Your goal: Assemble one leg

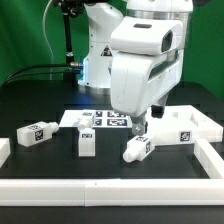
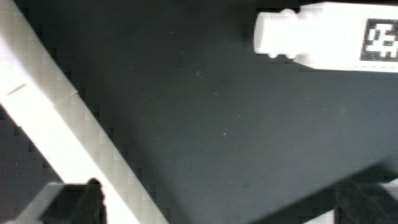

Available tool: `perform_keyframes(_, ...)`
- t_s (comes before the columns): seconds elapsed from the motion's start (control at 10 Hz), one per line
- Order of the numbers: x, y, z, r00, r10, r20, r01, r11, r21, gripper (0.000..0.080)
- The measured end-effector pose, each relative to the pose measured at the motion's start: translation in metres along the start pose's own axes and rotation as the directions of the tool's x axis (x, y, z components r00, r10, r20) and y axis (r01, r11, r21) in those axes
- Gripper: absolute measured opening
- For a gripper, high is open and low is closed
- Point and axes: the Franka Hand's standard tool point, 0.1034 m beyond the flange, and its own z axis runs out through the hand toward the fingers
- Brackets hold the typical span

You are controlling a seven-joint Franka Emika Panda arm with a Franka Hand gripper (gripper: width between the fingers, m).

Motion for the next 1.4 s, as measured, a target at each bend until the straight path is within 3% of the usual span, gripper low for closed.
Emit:
perform_keyframes(1.3,-0.0012,-0.0018,0.0012,1.0,-0.002,0.006,0.002,1.0,0.009,0.065)
perform_keyframes(1.4,-0.007,-0.0017,0.0017,0.999,0.034,-0.01,-0.034,0.999,0.0,0.065)
